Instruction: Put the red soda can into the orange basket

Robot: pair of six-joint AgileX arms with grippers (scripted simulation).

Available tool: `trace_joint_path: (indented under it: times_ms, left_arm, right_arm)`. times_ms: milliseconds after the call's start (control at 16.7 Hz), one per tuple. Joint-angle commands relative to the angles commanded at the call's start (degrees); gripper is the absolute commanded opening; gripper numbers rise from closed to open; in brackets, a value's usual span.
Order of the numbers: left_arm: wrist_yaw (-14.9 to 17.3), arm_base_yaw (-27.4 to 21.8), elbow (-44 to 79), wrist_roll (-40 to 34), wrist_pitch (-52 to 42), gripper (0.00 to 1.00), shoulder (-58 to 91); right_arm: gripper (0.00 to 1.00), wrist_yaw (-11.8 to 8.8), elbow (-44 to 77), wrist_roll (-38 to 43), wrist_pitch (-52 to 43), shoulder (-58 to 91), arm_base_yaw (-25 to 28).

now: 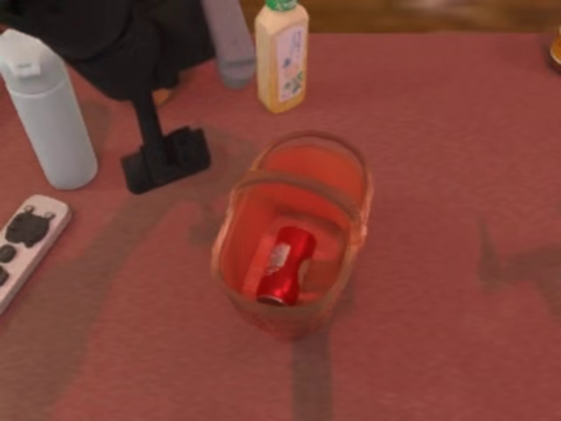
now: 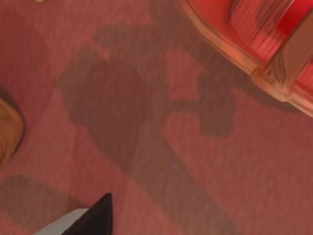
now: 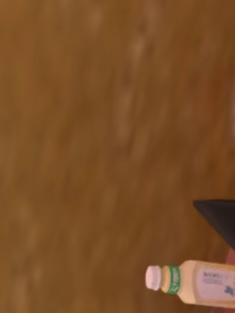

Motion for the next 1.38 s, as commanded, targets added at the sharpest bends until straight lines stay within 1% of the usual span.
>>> trace_joint_path:
  times_ms: [120,300,420,540,660,1020,1380]
  left_arm:
    - [-0.15,-3.00,10.07,5.27,-6.99,1.00,10.02]
    - [-0.36,-6.85,22.88,12.06,-15.85,1.00,22.78]
    - [-0.48,-8.87,29.50,15.62,-20.41,1.00,29.37]
    - [-0.56,-10.32,34.21,18.19,-23.65,1.00,34.06]
    - [-0.60,-11.04,36.49,19.45,-25.22,1.00,36.33]
    - [-0.60,-10.89,36.44,19.58,-25.14,1.00,36.52]
    - [-0.62,-11.08,30.26,19.64,-20.17,1.00,35.34]
  right_arm:
    - [1.00,4.32,-4.42,1.24,-6.68,-8.81,-0.74]
    - [1.00,9.17,-9.46,3.33,-15.61,-18.10,-1.27]
    - [1.00,11.37,-11.73,4.63,-20.35,-22.36,-1.34]
    - [1.00,12.82,-13.20,5.67,-23.82,-25.12,-1.27]
    - [1.00,13.46,-13.83,6.23,-25.55,-26.34,-1.17]
    - [1.00,13.53,-13.90,6.30,-25.78,-26.49,-1.16]
    - [1.00,13.53,-13.90,6.30,-25.78,-26.49,-1.16]
